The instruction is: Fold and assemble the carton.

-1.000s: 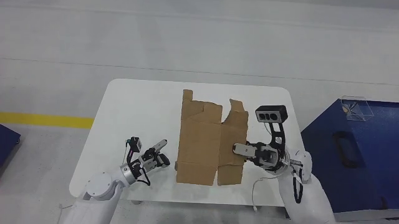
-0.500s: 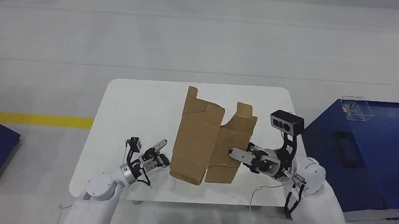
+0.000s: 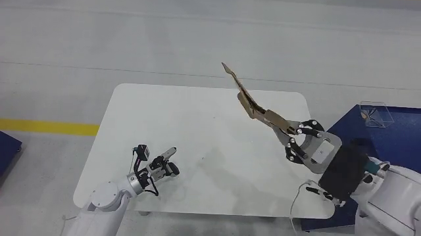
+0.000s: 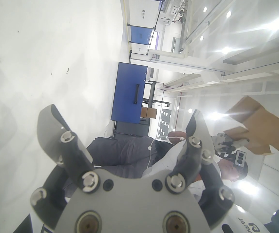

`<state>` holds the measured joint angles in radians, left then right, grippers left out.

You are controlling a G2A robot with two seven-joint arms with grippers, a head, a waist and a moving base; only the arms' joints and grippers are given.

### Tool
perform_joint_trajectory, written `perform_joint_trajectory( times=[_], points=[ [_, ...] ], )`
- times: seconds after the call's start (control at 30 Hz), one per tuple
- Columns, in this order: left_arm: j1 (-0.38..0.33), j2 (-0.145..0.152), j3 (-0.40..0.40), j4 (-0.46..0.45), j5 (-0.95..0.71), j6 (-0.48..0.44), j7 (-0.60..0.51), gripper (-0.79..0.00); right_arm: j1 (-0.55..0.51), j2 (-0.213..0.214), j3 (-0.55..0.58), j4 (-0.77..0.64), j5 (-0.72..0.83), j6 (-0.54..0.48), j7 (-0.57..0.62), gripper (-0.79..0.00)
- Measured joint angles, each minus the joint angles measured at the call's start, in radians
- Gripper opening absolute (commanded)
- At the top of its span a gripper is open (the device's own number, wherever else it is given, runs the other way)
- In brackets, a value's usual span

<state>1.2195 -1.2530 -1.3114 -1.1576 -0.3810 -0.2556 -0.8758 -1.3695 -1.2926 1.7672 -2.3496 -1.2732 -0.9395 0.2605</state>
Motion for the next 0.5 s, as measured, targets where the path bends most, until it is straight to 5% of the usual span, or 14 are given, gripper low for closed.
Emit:
perform_joint_trajectory(
  times=[0.1, 0.27, 0.37, 0.5],
  points=[
    [0.0, 0.0, 0.0, 0.0, 0.0, 0.0, 0.0, 0.0, 0.005, 0.012, -0.08, 0.0, -0.422, 0.103, -0.271, -0.785],
    [0.0, 0.0, 0.0, 0.0, 0.0, 0.0, 0.0, 0.0, -0.153, 0.04, -0.243, 0.0, -1.079, 0.503, -0.689, -0.785],
    [0.0, 0.0, 0.0, 0.0, 0.0, 0.0, 0.0, 0.0, -0.257, 0.048, -0.3, 0.0, -1.349, 0.748, -0.801, -0.785],
    [0.0, 0.0, 0.0, 0.0, 0.0, 0.0, 0.0, 0.0, -0.346, 0.054, -0.357, 0.0, -1.631, 1.015, -0.802, -0.785]
  ],
)
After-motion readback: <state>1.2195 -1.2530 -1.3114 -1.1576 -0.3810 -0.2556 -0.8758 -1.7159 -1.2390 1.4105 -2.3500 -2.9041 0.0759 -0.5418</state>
